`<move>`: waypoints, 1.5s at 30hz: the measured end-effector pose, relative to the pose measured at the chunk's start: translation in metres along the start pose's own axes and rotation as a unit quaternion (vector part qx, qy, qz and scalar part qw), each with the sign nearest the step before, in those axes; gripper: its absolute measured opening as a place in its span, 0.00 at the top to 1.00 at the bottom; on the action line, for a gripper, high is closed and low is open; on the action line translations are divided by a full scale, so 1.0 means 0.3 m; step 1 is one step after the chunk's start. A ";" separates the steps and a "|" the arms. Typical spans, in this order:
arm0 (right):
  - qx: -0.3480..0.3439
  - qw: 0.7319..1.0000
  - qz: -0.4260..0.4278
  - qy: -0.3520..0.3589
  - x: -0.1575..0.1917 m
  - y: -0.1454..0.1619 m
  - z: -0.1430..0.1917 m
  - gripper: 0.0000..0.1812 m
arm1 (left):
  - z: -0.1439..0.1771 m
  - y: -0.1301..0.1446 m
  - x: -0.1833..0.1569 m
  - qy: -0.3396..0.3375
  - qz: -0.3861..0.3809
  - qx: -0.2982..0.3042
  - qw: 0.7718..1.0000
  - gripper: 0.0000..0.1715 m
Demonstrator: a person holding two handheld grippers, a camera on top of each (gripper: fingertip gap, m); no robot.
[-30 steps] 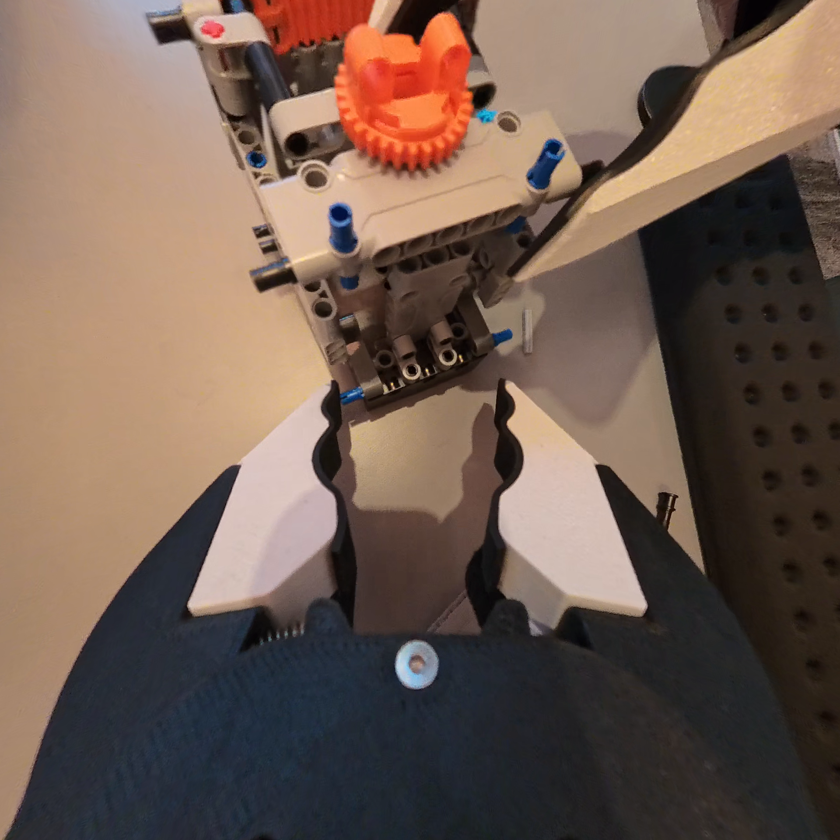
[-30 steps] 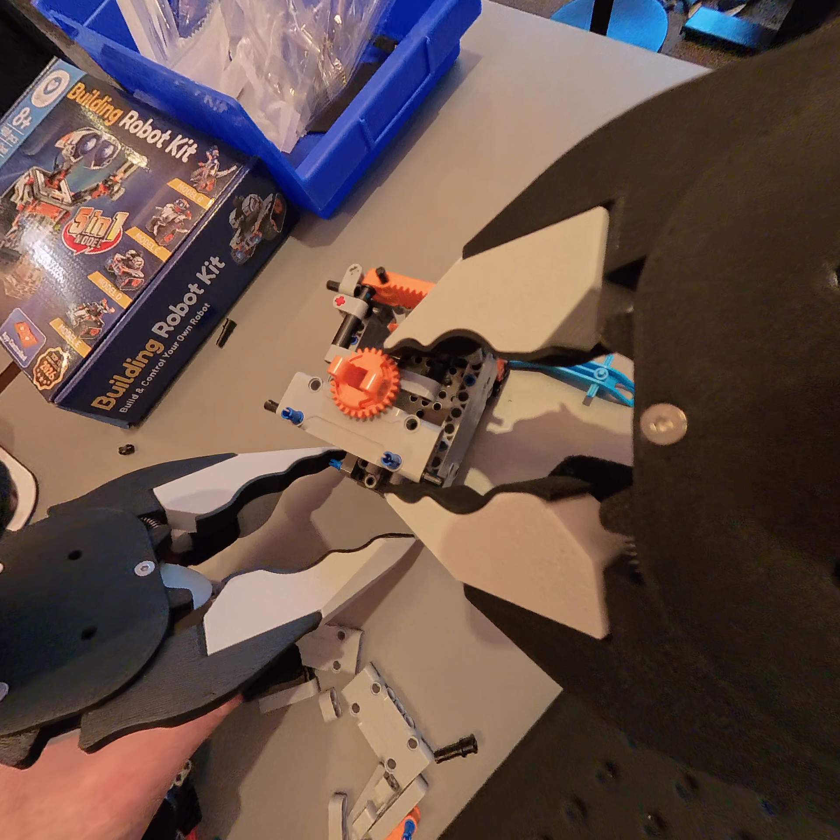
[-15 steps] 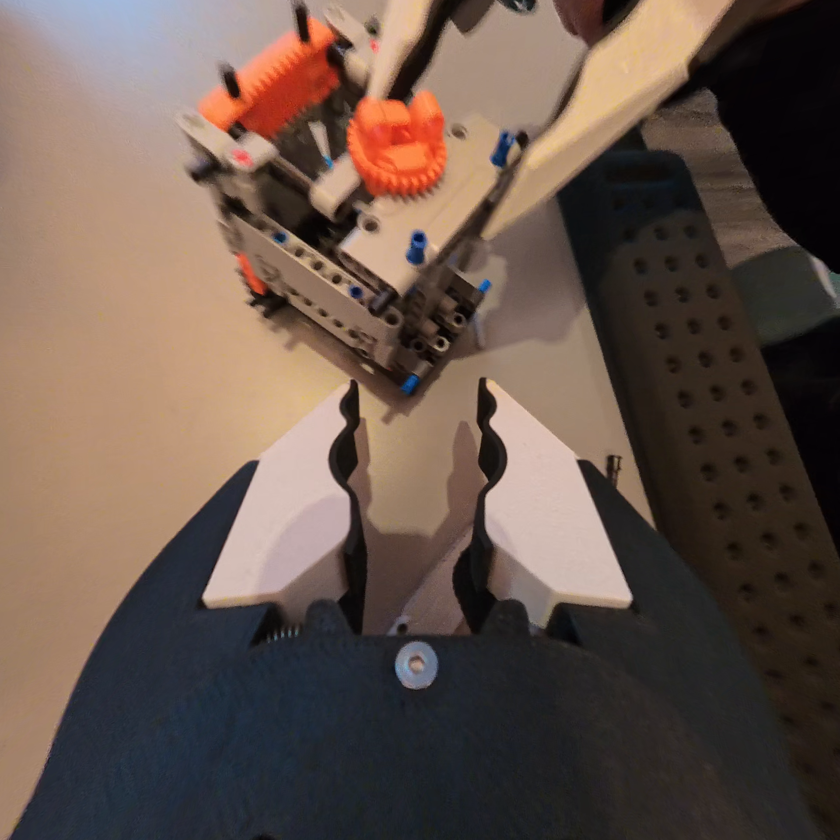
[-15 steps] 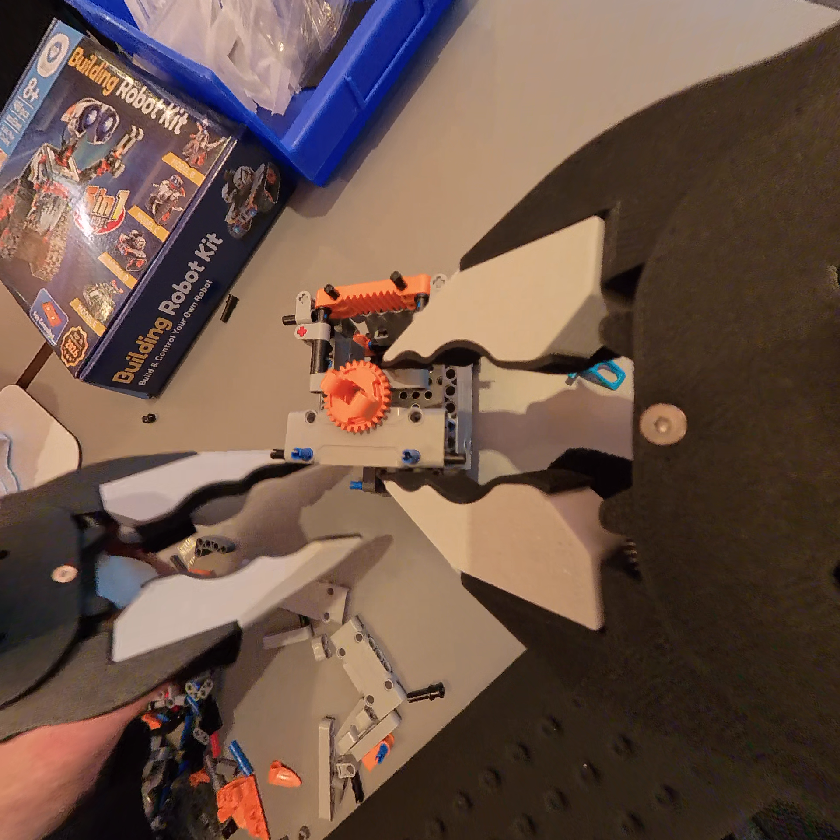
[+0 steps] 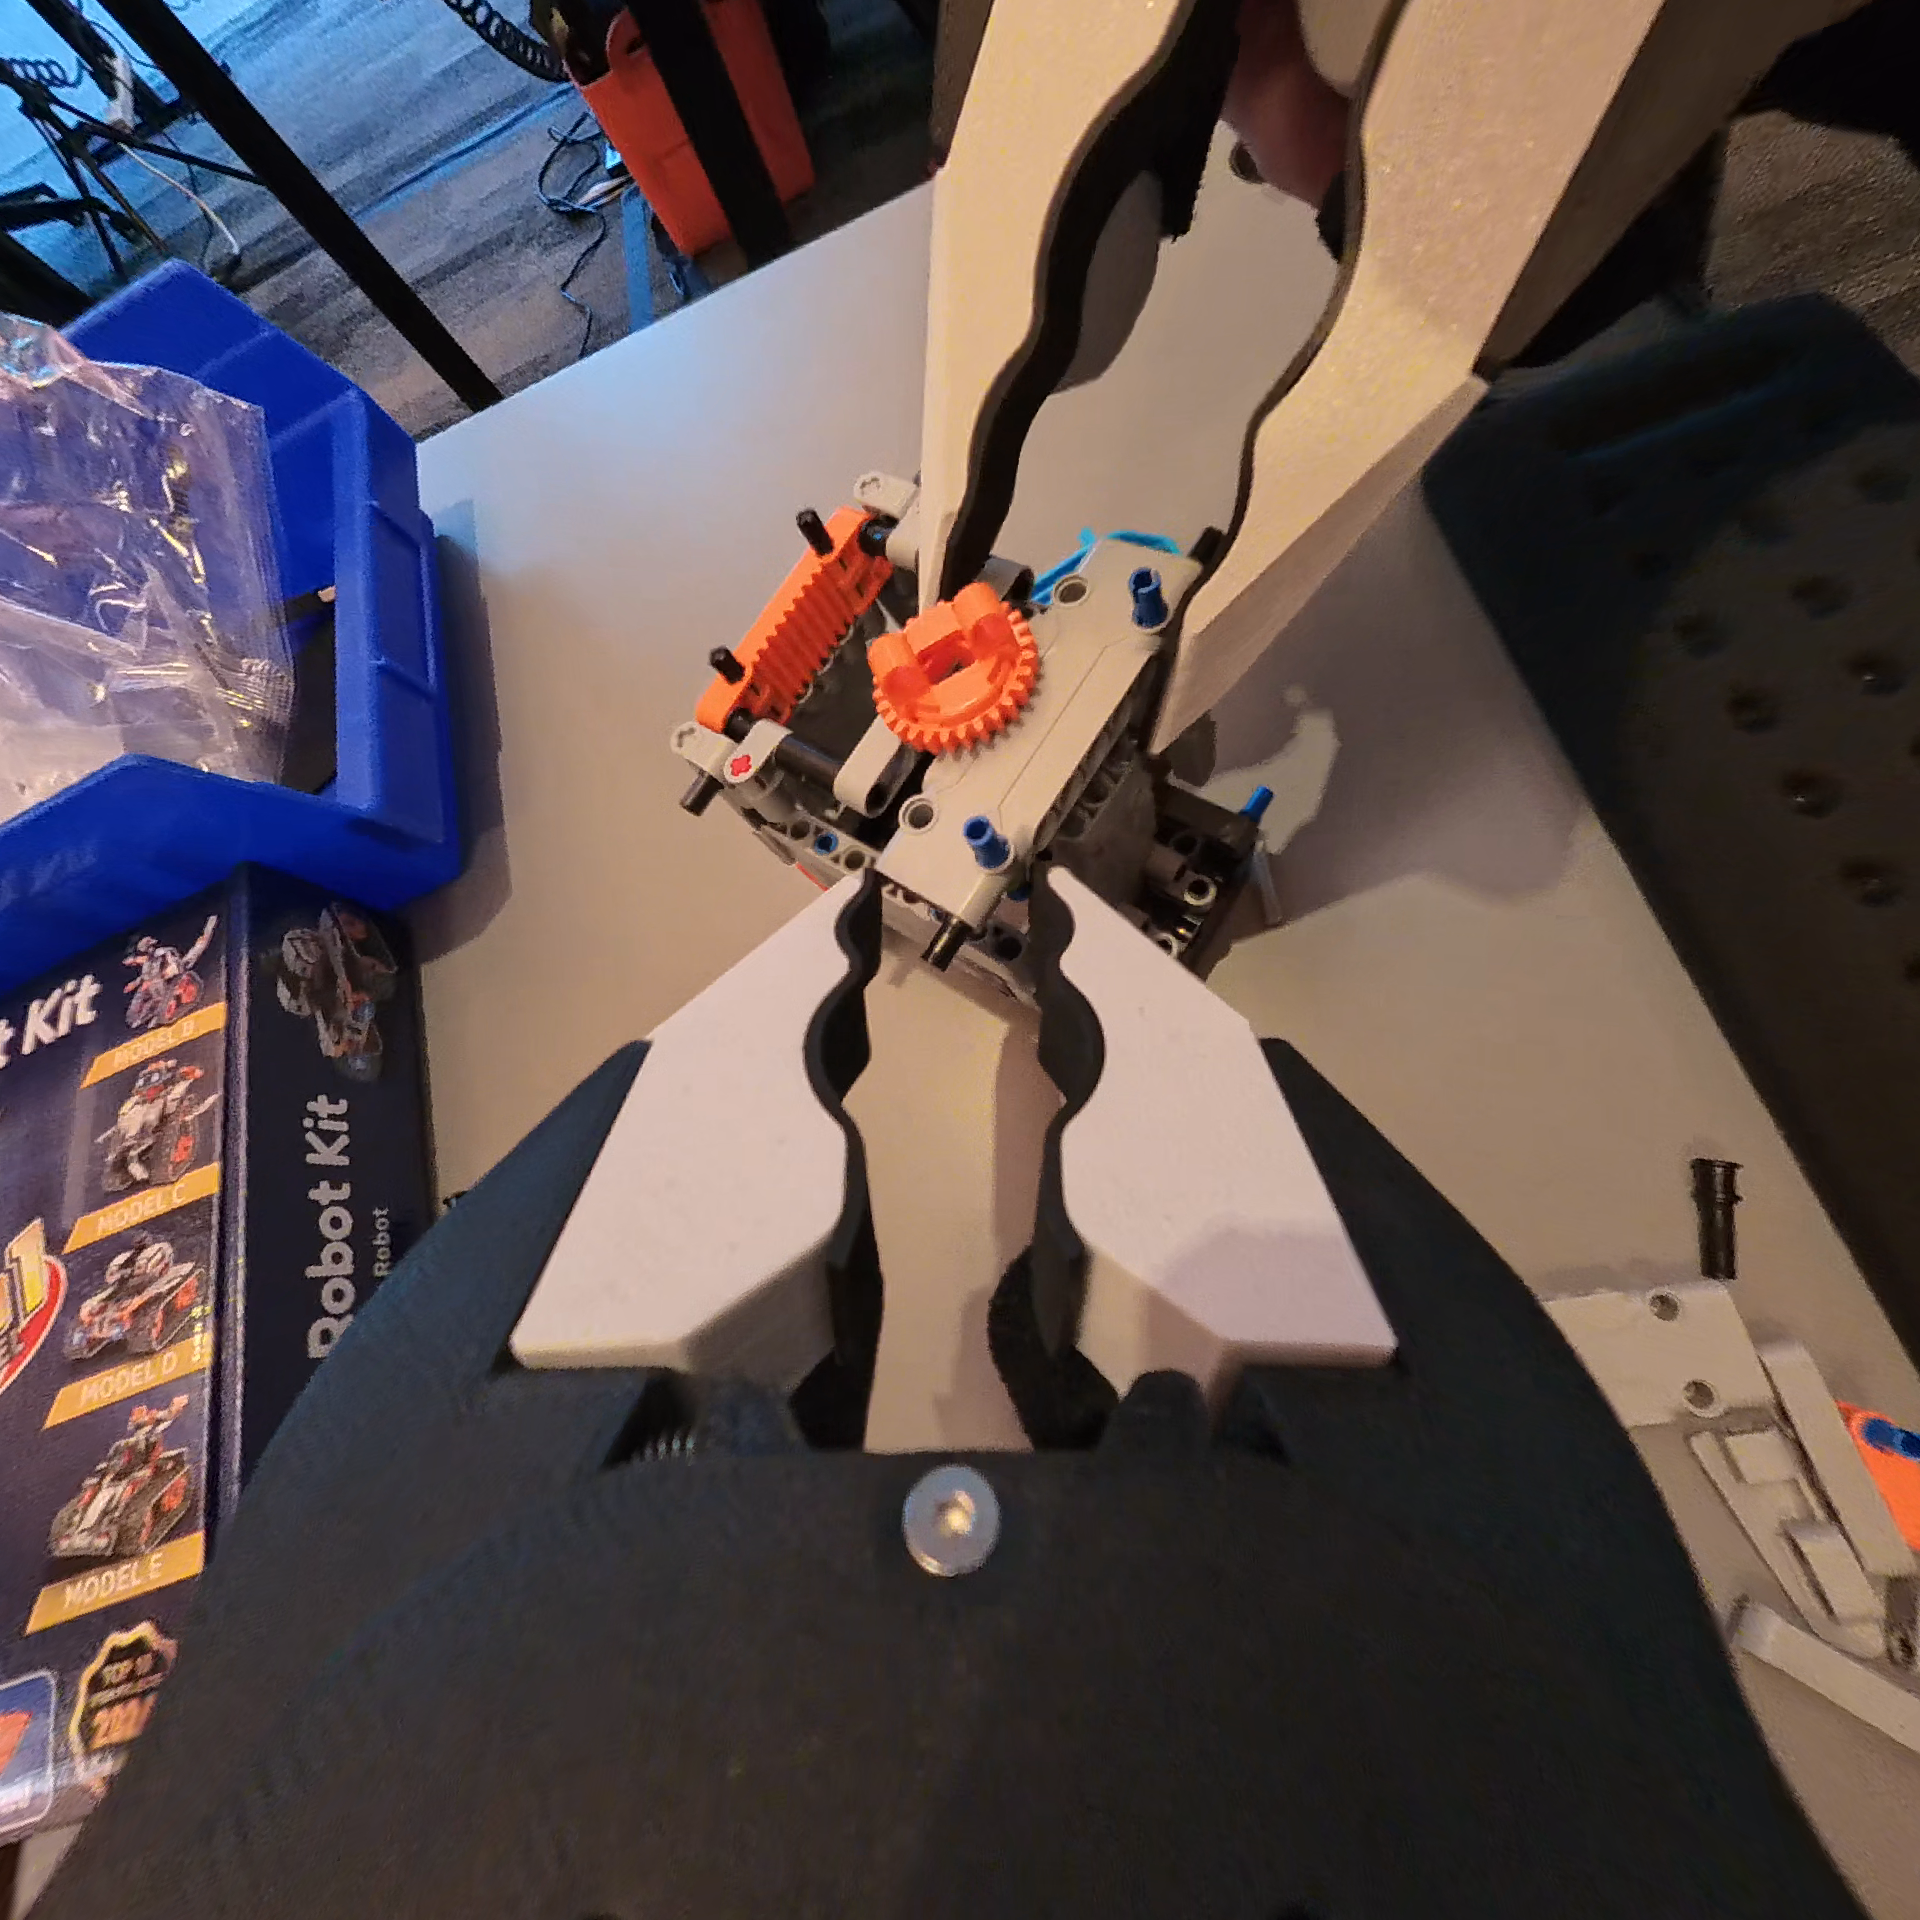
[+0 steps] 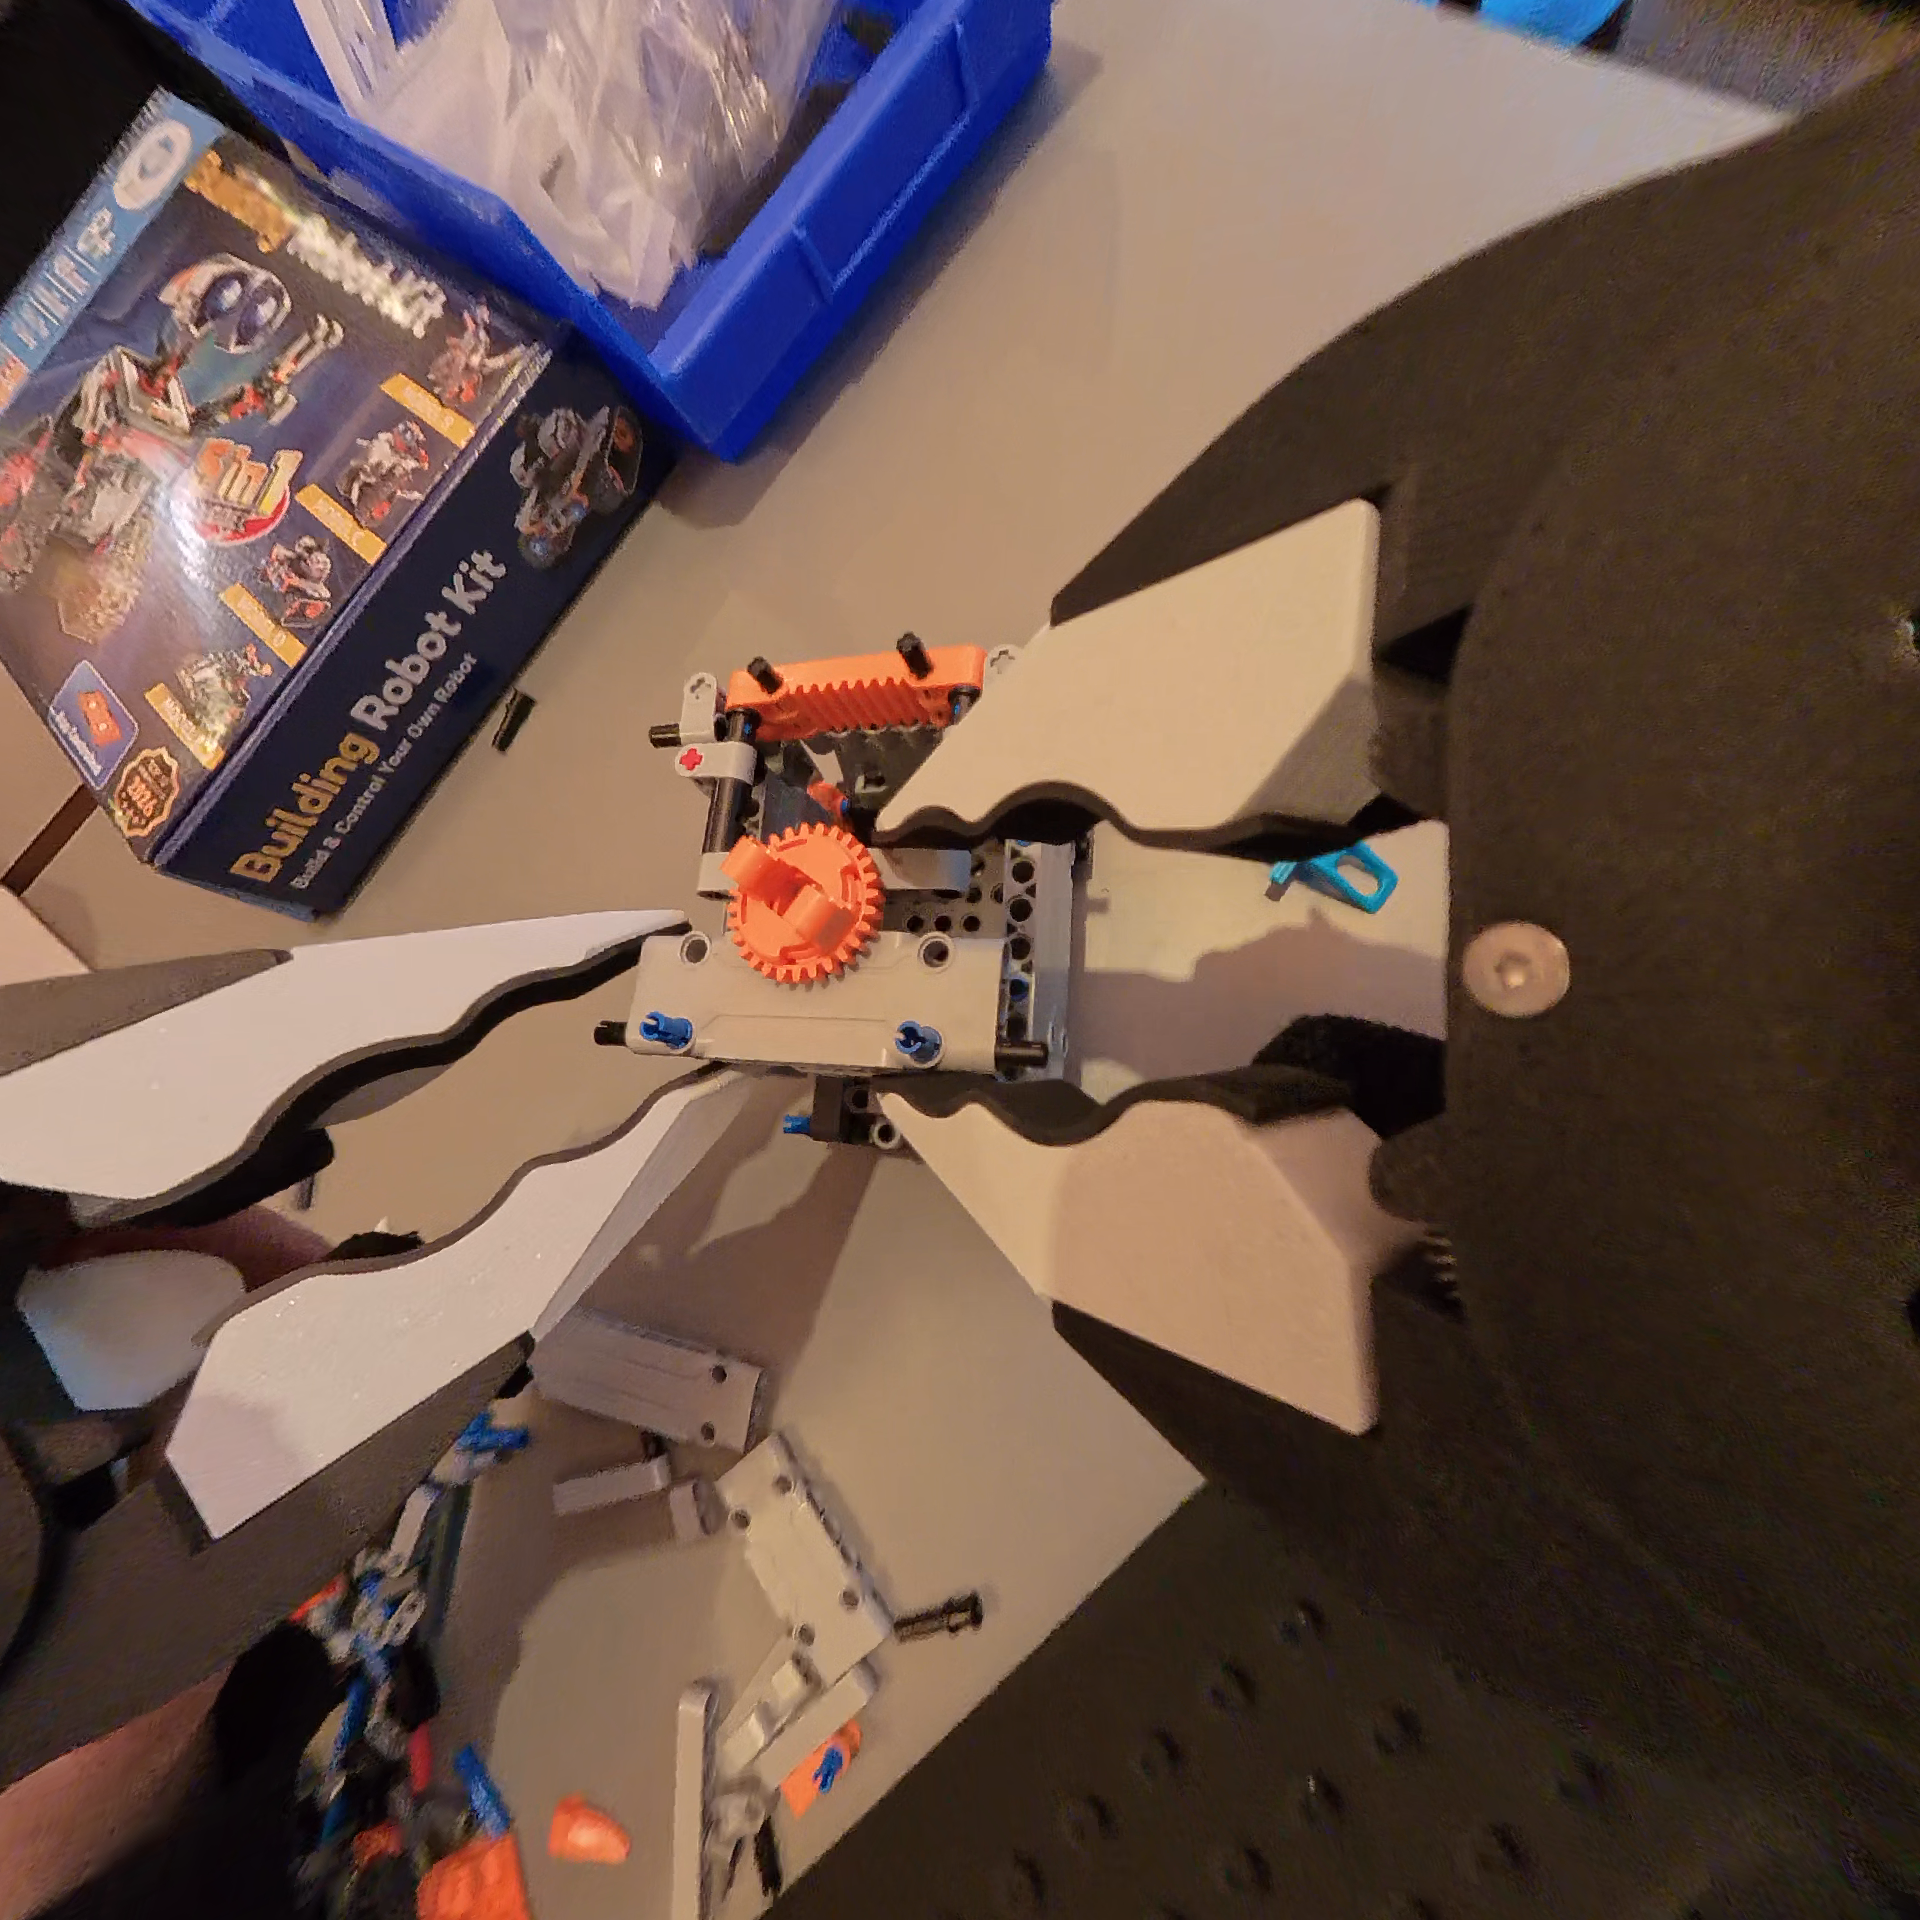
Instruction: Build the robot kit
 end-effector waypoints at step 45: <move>-0.082 0.993 -0.075 -0.043 -0.023 -0.025 0.060 0.79 | 0.064 -0.007 0.044 0.083 0.179 -0.084 0.977 0.84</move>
Point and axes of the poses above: each gripper's, where its closed fingertips meet, z back along the fingers, y out of its underside, x = y × z across the jaws, the point moved 7 cm from there along z, back along the fingers, and after that the axes turned 12 degrees about -x, right-handed, at the moved point
